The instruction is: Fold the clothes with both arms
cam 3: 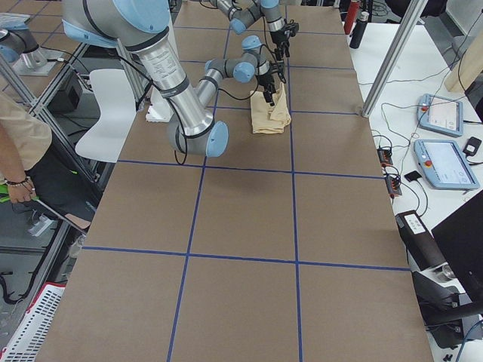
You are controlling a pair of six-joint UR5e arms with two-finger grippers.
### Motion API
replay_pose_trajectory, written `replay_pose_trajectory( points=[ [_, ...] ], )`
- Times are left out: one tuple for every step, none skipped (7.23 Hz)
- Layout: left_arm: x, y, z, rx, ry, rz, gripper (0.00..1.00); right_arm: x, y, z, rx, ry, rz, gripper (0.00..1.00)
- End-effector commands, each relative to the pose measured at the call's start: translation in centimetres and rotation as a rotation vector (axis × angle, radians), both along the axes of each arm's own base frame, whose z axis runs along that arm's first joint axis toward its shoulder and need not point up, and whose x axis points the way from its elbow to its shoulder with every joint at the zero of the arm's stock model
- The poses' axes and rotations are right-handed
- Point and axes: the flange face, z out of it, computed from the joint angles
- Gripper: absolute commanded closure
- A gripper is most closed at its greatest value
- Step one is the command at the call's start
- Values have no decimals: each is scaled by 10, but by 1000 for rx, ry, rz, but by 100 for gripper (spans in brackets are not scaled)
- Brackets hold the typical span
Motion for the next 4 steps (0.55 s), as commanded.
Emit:
replay_pose_trajectory(
  points=[
    [-2,1,2,-4,3,-3,0,-36,44,17,10,75,2,11],
    [-2,1,2,-8,3,-7,0,-38,39,23,20,93,8,25],
    [-2,1,3,-9,2,-7,0,-38,24,29,34,118,37,25],
    [-2,1,3,-9,2,-7,0,-31,10,32,37,129,53,26]
  ],
)
